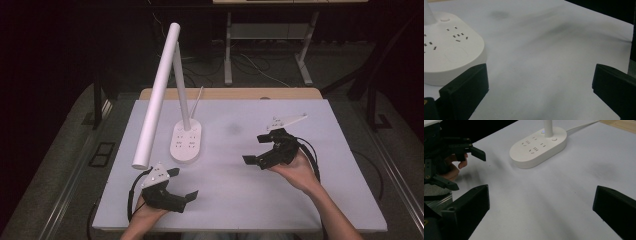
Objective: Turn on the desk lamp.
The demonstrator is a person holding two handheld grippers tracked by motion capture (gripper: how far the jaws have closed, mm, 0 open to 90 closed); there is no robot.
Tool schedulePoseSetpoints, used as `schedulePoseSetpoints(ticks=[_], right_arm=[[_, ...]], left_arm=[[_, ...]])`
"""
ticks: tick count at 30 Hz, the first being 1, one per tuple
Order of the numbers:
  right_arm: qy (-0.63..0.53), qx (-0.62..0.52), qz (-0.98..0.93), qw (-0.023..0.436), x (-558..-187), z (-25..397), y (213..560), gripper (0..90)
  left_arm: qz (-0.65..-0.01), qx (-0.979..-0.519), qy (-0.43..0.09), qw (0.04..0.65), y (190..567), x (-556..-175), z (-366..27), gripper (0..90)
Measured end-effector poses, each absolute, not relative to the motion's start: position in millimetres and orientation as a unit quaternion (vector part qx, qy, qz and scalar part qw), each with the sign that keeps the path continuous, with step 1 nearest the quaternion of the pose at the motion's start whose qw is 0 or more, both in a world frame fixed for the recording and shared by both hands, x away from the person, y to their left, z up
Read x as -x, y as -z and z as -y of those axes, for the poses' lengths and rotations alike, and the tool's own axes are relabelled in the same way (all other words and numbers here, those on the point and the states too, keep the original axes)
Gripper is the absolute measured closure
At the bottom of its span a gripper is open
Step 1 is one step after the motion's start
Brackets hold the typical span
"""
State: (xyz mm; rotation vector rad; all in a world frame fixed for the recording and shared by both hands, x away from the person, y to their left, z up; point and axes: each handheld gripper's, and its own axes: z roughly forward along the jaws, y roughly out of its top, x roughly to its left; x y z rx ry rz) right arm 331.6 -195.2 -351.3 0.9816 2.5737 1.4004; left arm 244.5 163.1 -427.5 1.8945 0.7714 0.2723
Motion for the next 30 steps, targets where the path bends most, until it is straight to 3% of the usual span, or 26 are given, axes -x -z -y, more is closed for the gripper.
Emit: schedulePoseSetpoints(ticks=[30], right_arm=[[-0.438, -0.296, -0.849, 0.008, -365.9, 139.8, 350.5, 0.4]], left_arm=[[-0.316, -0.791, -0.108, 0.513, 427.4, -243.8, -163.2, 0.0]])
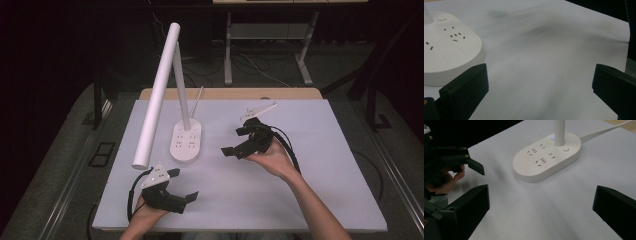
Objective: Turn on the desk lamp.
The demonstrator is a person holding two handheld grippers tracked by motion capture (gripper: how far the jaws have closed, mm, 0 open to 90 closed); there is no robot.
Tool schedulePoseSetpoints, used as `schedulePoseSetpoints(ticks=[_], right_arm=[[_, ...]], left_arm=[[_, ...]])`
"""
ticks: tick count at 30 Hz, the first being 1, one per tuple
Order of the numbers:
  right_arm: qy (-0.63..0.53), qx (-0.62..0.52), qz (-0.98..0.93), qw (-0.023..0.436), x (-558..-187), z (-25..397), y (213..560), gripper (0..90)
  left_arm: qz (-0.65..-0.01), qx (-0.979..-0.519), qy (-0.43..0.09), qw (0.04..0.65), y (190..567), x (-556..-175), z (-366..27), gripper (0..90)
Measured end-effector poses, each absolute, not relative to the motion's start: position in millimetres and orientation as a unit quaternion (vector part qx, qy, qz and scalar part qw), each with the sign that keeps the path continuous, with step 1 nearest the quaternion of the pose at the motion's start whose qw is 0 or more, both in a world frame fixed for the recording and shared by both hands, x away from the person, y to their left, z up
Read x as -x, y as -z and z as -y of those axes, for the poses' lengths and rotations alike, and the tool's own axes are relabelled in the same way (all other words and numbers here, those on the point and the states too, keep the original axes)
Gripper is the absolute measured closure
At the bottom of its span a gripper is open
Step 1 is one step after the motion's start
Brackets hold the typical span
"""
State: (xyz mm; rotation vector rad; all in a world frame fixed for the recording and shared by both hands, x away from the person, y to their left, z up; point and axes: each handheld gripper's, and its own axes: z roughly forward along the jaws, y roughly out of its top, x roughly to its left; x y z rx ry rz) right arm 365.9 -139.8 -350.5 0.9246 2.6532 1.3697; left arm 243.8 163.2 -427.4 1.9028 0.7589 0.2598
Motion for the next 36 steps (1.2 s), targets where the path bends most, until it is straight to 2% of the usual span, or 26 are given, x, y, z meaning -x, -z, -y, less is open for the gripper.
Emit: schedulePoseSetpoints(ticks=[36], right_arm=[[-0.441, -0.323, -0.837, -0.006, -423.5, 102.2, 366.0, 0.4]], left_arm=[[-0.316, -0.788, -0.107, 0.517, 427.1, -243.3, -164.0, 0.0]])
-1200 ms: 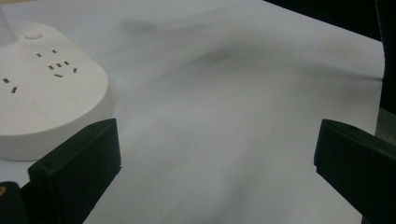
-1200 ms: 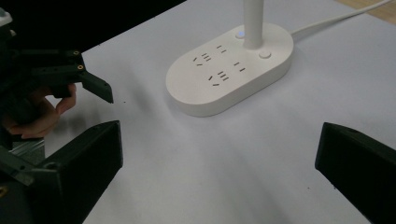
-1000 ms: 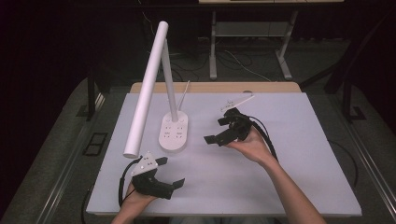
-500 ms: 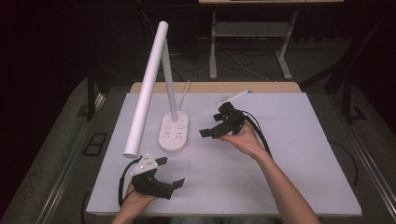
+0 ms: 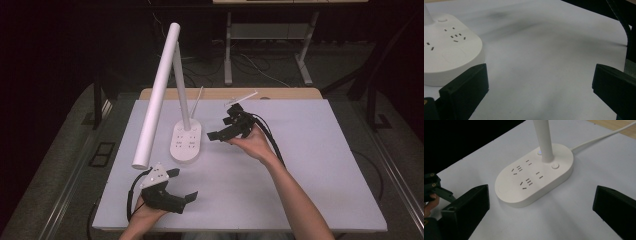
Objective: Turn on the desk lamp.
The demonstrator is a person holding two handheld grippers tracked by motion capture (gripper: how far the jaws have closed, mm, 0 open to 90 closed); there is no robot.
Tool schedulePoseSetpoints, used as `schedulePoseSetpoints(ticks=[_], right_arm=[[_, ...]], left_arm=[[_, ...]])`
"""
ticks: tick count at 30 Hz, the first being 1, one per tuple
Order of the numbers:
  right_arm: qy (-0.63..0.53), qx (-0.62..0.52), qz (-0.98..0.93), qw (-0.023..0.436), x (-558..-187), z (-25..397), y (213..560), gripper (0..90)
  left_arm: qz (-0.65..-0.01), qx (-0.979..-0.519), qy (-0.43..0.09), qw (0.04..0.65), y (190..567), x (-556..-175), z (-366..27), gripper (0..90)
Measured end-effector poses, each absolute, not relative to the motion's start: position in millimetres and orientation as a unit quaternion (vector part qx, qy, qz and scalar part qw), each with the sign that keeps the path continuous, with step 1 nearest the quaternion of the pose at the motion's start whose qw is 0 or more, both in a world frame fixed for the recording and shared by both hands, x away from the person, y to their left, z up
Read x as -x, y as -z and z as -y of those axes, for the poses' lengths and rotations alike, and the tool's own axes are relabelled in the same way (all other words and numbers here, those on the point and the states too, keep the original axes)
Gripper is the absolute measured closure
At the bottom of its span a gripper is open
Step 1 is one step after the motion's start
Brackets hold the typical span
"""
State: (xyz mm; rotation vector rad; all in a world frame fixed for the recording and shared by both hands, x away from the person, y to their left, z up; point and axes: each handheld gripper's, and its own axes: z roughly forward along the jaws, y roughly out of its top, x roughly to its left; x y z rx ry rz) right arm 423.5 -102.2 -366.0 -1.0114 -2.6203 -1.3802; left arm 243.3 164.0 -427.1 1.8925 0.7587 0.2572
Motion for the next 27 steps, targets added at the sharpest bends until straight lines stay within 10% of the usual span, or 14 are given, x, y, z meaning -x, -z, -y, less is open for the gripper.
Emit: schedulePoseSetpoints(ticks=[27], right_arm=[[0.442, 0.334, 0.833, 0.006, -458.9, 76.7, 375.4, 14.8]], left_arm=[[-0.314, -0.788, -0.11, 0.518, 426.3, -243.5, -165.7, 0.0]])
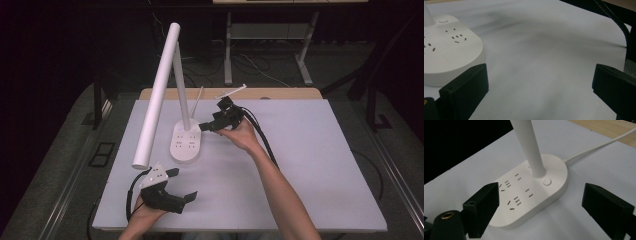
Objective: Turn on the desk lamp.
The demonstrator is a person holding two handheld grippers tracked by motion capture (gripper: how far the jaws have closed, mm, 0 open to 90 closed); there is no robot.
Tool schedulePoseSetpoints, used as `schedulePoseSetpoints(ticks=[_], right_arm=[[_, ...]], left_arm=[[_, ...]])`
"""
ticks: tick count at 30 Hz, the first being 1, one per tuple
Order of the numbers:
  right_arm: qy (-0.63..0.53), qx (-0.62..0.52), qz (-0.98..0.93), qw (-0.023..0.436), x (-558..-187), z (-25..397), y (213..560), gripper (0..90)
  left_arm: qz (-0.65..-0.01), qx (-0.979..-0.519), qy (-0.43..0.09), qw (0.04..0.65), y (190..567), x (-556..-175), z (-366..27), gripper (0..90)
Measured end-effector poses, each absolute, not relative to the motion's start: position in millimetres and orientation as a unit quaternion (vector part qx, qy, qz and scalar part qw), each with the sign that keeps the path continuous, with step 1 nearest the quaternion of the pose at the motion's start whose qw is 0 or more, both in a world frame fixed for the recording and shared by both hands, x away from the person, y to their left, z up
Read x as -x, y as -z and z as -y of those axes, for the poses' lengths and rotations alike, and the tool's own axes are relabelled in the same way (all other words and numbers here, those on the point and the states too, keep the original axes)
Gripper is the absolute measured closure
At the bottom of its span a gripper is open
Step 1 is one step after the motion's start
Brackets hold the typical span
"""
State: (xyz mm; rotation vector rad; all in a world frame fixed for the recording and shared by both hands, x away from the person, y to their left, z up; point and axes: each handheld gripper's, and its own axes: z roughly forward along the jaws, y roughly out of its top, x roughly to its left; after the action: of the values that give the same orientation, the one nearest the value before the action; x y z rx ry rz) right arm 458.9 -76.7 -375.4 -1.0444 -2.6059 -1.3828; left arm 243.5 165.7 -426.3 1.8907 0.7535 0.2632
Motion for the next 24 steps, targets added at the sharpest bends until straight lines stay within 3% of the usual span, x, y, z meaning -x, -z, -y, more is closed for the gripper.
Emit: schedulePoseSetpoints(ticks=[3, 4, 7, 8, 19, 24], right_arm=[[0.442, 0.332, 0.834, 0.004, -460.7, 74.8, 374.8, 16.5], [0.443, 0.33, 0.833, 0.005, -462.3, 73.1, 374.5, 21.4], [0.444, 0.331, 0.832, 0.005, -464.2, 72.3, 374.8, 25.1], [0.445, 0.331, 0.832, 0.008, -466.1, 71.1, 375.5, 31.5], [0.453, 0.333, 0.827, 0.003, -475.7, 62.2, 380.7, 57.5], [0.457, 0.343, 0.82, 0.012, -481.1, 59.5, 390.7, 75.7]], left_arm=[[-0.315, -0.787, -0.109, 0.519, 426.1, -243.4, -166.2, 0.0], [-0.315, -0.788, -0.109, 0.518, 426.1, -243.5, -166.6, 0.0], [-0.314, -0.789, -0.109, 0.517, 426.1, -243.3, -166.4, 0.0], [-0.313, -0.79, -0.109, 0.517, 426.1, -243.3, -166.2, 0.0], [-0.311, -0.791, -0.108, 0.516, 426.0, -243.2, -166.2, 0.0], [-0.311, -0.79, -0.105, 0.518, 426.5, -242.7, -164.5, 0.0]])
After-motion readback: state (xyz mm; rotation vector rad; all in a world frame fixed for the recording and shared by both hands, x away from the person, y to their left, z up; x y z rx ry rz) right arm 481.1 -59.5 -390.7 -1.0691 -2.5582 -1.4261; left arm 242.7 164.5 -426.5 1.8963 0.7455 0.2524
